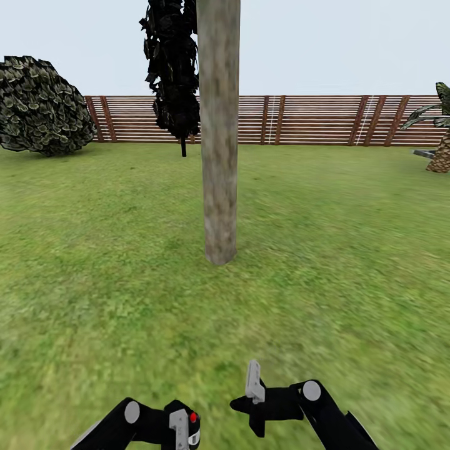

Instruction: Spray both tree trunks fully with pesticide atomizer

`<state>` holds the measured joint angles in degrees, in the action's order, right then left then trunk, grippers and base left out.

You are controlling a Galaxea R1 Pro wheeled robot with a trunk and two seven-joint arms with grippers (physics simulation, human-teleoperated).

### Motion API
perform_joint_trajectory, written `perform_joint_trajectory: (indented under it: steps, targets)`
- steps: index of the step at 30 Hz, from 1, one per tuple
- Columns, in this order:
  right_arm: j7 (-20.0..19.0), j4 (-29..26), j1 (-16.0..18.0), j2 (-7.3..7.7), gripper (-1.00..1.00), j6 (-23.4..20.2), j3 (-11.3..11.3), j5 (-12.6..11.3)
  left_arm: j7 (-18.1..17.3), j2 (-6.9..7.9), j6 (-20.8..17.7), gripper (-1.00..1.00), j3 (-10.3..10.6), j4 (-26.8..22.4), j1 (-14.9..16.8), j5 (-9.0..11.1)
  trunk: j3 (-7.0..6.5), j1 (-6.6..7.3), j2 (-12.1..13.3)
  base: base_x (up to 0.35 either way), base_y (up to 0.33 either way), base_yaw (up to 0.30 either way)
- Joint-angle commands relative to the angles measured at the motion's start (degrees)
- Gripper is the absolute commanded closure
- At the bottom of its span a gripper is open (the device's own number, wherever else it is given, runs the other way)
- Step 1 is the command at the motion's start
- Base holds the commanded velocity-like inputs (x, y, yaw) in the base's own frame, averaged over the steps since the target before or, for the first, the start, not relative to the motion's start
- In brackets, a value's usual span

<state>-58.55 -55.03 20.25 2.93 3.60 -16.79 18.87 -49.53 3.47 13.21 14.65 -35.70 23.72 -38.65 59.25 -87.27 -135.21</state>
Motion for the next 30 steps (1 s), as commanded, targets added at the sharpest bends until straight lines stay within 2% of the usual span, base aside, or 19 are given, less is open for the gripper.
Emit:
perform_joint_trajectory:
  steps: [1,5,9,30]
  targets:
    - [0.0,0.0,0.0,-0.02,1.00,0.0,0.0,0.0,-0.1,-0.01,0.0,1.00,0.3,-0.9,0.0,0.0,0.00,0.00,0.0,0.000,0.000,0.000]
    - [0.0,0.0,0.0,-0.03,1.00,0.0,0.0,0.0,-4.0,-0.05,-0.1,1.00,0.6,-2.6,0.0,-0.1,0.00,0.00,0.0,0.000,0.000,0.000]
    - [0.0,-0.1,0.0,-0.03,1.00,0.0,0.0,0.0,-5.6,-0.16,-0.2,1.00,0.6,-5.1,-0.1,0.0,0.00,0.00,0.0,0.000,0.000,0.000]
    - [0.1,0.0,0.0,-0.03,1.00,0.1,0.0,0.0,-5.9,-3.36,0.0,1.00,0.7,-5.9,0.0,0.1,0.00,0.00,0.0,0.000,0.000,0.000]
